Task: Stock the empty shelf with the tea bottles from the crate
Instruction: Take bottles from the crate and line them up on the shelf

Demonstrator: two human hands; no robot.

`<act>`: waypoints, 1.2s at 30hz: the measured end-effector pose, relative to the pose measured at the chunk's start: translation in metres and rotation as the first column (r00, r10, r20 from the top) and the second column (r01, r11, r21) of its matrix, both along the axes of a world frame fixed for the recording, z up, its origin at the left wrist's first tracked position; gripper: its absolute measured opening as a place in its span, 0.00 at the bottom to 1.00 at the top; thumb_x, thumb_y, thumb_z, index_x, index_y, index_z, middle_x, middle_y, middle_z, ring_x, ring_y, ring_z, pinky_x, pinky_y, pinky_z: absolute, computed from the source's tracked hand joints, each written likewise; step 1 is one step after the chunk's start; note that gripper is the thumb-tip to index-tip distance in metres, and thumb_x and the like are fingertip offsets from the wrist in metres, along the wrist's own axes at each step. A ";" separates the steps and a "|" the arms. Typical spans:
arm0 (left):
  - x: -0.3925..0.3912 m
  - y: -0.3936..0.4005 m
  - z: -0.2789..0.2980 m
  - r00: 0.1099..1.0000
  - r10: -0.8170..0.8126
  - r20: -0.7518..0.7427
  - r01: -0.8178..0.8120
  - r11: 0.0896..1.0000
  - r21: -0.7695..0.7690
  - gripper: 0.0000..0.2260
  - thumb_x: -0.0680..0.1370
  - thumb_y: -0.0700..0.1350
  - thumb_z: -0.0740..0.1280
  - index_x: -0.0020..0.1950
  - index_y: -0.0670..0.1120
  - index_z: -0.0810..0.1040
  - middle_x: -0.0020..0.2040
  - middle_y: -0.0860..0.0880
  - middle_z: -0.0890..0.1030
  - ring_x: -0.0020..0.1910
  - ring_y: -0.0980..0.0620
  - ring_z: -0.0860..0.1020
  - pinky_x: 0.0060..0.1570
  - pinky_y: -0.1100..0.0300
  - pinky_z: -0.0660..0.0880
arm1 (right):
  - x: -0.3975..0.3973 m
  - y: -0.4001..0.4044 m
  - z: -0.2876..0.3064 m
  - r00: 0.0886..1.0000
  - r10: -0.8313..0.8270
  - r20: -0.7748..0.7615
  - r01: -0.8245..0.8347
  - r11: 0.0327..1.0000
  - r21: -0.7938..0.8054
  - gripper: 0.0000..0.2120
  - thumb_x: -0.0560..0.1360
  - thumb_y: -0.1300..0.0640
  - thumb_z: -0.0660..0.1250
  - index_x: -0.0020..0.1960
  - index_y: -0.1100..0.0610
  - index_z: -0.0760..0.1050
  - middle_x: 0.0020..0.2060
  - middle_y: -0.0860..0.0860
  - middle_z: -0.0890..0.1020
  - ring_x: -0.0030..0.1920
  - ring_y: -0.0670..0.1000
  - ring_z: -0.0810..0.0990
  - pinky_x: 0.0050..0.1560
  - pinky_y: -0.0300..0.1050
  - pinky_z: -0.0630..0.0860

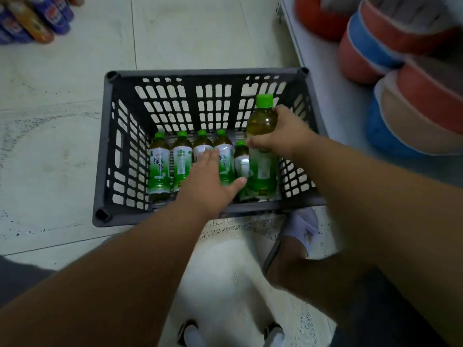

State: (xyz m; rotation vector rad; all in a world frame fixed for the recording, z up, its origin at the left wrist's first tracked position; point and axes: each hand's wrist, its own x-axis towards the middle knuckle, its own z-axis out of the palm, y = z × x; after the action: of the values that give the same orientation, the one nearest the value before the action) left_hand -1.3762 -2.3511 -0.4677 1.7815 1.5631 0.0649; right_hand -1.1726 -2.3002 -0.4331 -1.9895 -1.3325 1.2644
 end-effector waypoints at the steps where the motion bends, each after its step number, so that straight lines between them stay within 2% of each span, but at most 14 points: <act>1: 0.000 -0.001 0.014 0.996 0.046 0.080 -0.044 0.999 -0.025 0.45 0.74 0.69 0.66 0.82 0.51 0.48 0.82 0.49 0.53 0.80 0.46 0.53 0.73 0.49 0.55 | -0.002 -0.008 0.021 1.000 -0.010 -0.018 0.011 0.999 0.046 0.35 0.61 0.49 0.84 0.63 0.50 0.71 0.53 0.48 0.81 0.51 0.48 0.82 0.51 0.47 0.81; 3: 0.000 -0.006 0.049 0.967 0.111 0.228 -0.101 0.993 -0.056 0.46 0.71 0.70 0.69 0.82 0.55 0.51 0.81 0.51 0.58 0.78 0.47 0.60 0.69 0.51 0.60 | -0.006 -0.025 0.064 0.999 -0.039 -0.023 0.042 0.987 0.156 0.35 0.60 0.45 0.84 0.61 0.49 0.72 0.52 0.45 0.81 0.51 0.44 0.82 0.49 0.43 0.80; 6: 0.003 -0.018 0.107 0.925 0.061 0.376 -0.077 0.997 0.027 0.45 0.69 0.67 0.73 0.80 0.55 0.57 0.78 0.53 0.65 0.74 0.52 0.66 0.67 0.53 0.65 | -0.008 -0.057 0.127 0.994 -0.084 -0.066 0.100 0.944 0.316 0.36 0.58 0.42 0.83 0.61 0.50 0.73 0.53 0.47 0.82 0.52 0.46 0.83 0.54 0.50 0.82; 9: 0.012 -0.041 0.157 0.908 -0.023 0.419 -0.036 0.990 0.134 0.43 0.67 0.65 0.76 0.78 0.56 0.63 0.74 0.55 0.71 0.69 0.58 0.70 0.64 0.57 0.66 | -0.005 -0.097 0.185 0.990 -0.116 -0.080 0.140 0.871 0.472 0.38 0.54 0.38 0.79 0.60 0.49 0.73 0.51 0.45 0.83 0.51 0.45 0.83 0.55 0.51 0.82; 13: 0.037 -0.078 0.206 0.872 -0.138 0.470 0.038 0.976 0.216 0.40 0.65 0.62 0.79 0.74 0.54 0.69 0.67 0.56 0.77 0.65 0.58 0.74 0.67 0.51 0.72 | 0.009 -0.155 0.244 0.986 -0.130 -0.108 0.169 0.785 0.596 0.37 0.57 0.43 0.81 0.62 0.51 0.73 0.50 0.46 0.84 0.49 0.42 0.84 0.54 0.46 0.81; 17: 0.067 -0.115 0.237 0.813 -0.262 0.519 0.150 0.957 0.248 0.35 0.62 0.64 0.79 0.65 0.63 0.69 0.56 0.65 0.79 0.52 0.71 0.76 0.47 0.72 0.74 | 0.029 -0.213 0.284 0.977 -0.189 -0.095 0.205 0.734 0.647 0.35 0.60 0.45 0.81 0.63 0.51 0.72 0.52 0.46 0.83 0.51 0.43 0.83 0.53 0.44 0.81; 19: 0.084 -0.129 0.249 0.784 -0.310 0.538 0.198 0.946 0.256 0.35 0.58 0.67 0.77 0.62 0.66 0.69 0.54 0.66 0.79 0.51 0.71 0.77 0.44 0.73 0.73 | 0.039 -0.240 0.298 0.967 -0.241 -0.081 0.232 0.704 0.671 0.36 0.57 0.41 0.80 0.61 0.50 0.72 0.52 0.46 0.83 0.51 0.43 0.83 0.53 0.44 0.81; 21: 0.104 -0.141 0.258 0.752 -0.359 0.553 0.257 0.932 0.255 0.33 0.58 0.67 0.78 0.60 0.68 0.69 0.55 0.65 0.80 0.55 0.66 0.77 0.52 0.63 0.76 | 0.050 -0.266 0.308 0.948 -0.310 -0.069 0.270 0.671 0.690 0.38 0.54 0.38 0.78 0.60 0.49 0.72 0.51 0.45 0.83 0.50 0.42 0.83 0.52 0.42 0.81; 23: 0.124 -0.154 0.263 0.703 -0.416 0.576 0.327 0.909 0.258 0.29 0.60 0.65 0.79 0.57 0.70 0.71 0.56 0.64 0.80 0.57 0.64 0.77 0.57 0.57 0.75 | 0.061 -0.290 0.315 0.925 -0.371 -0.076 0.314 0.638 0.703 0.39 0.54 0.38 0.78 0.61 0.50 0.72 0.52 0.46 0.83 0.51 0.44 0.84 0.55 0.47 0.82; 26: 0.156 -0.170 0.270 0.616 -0.518 0.594 0.442 0.851 0.284 0.30 0.60 0.67 0.77 0.59 0.68 0.72 0.55 0.65 0.80 0.54 0.71 0.76 0.51 0.66 0.73 | 0.081 -0.322 0.323 0.879 -0.475 -0.043 0.362 0.605 0.710 0.38 0.55 0.38 0.79 0.60 0.50 0.72 0.52 0.47 0.83 0.52 0.46 0.84 0.56 0.52 0.82; 28: 0.183 -0.176 0.273 0.568 -0.580 0.584 0.520 0.803 0.292 0.36 0.58 0.70 0.76 0.62 0.65 0.71 0.54 0.67 0.78 0.52 0.75 0.74 0.45 0.71 0.69 | 0.098 -0.339 0.324 0.831 -0.555 -0.022 0.405 0.577 0.710 0.37 0.56 0.40 0.80 0.60 0.49 0.72 0.51 0.46 0.83 0.51 0.44 0.84 0.54 0.50 0.83; 30: 0.215 -0.177 0.268 0.540 -0.609 0.581 0.579 0.770 0.268 0.37 0.58 0.69 0.76 0.64 0.64 0.68 0.55 0.67 0.76 0.52 0.69 0.76 0.44 0.72 0.69 | 0.119 -0.350 0.320 0.778 -0.628 -0.010 0.451 0.547 0.705 0.35 0.60 0.44 0.82 0.62 0.49 0.71 0.52 0.45 0.82 0.51 0.43 0.83 0.54 0.47 0.83; 33: 0.269 -0.172 0.250 0.492 -0.692 0.528 0.665 0.690 0.284 0.38 0.63 0.65 0.78 0.69 0.61 0.67 0.63 0.62 0.75 0.59 0.60 0.74 0.53 0.64 0.71 | 0.158 -0.357 0.305 0.678 -0.735 -0.013 0.525 0.472 0.709 0.34 0.63 0.47 0.83 0.64 0.49 0.70 0.53 0.44 0.82 0.51 0.41 0.82 0.53 0.39 0.81; 36: 0.327 -0.159 0.229 0.465 -0.779 0.421 0.702 0.614 0.361 0.43 0.62 0.69 0.76 0.73 0.60 0.64 0.70 0.59 0.72 0.63 0.59 0.71 0.56 0.58 0.70 | 0.201 -0.350 0.285 0.576 -0.818 -0.005 0.567 0.395 0.723 0.33 0.63 0.46 0.82 0.61 0.45 0.70 0.50 0.39 0.81 0.49 0.35 0.80 0.47 0.30 0.77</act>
State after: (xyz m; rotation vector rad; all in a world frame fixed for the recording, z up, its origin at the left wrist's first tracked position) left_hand -1.0491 -2.5102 -0.2383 2.1643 0.2751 0.2380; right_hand -0.9718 -2.6499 -0.1477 -1.8963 -0.6806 -0.0382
